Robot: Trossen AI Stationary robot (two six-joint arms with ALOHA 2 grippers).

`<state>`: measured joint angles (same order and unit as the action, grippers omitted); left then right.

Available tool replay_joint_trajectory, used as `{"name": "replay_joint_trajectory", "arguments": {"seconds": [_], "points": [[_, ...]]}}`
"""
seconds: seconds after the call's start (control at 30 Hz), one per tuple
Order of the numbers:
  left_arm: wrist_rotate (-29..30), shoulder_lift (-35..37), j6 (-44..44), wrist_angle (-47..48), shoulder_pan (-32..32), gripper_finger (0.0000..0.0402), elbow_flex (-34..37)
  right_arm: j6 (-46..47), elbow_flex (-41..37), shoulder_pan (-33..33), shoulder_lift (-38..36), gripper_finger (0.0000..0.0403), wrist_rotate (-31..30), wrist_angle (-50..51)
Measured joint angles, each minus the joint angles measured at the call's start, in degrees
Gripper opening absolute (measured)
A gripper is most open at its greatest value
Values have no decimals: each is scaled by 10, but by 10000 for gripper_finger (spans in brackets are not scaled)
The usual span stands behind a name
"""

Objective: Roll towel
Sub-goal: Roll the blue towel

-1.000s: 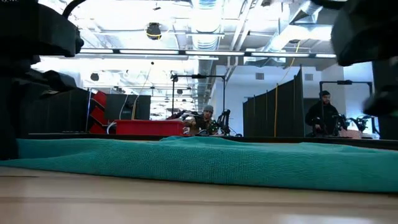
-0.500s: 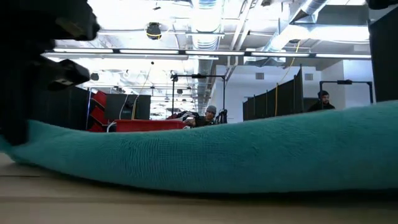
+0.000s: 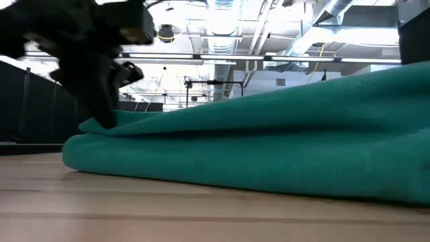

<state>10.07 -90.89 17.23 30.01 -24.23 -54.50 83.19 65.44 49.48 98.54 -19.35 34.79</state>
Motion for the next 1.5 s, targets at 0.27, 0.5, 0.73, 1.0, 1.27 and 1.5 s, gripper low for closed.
{"name": "replay_joint_trajectory", "arguments": {"seconds": [0.27,0.5,0.73,1.0,1.27,1.5], "points": [[-20,-2,-76,-2,68,4,0,68,-116,-3,-64,0,-2,-46],[-41,-2,-91,-19,104,4,33,50,-196,-31,-78,0,25,-133],[-54,-2,-91,-56,116,4,61,-5,-219,-67,-78,0,61,-151],[-53,-2,-100,-76,124,19,61,-26,-215,-76,-81,14,74,-118],[-55,-2,-91,-13,109,80,23,-58,-180,-72,-151,77,76,-64],[-56,-2,-102,-19,67,86,-15,-141,-169,-58,-146,75,61,-159]]}}
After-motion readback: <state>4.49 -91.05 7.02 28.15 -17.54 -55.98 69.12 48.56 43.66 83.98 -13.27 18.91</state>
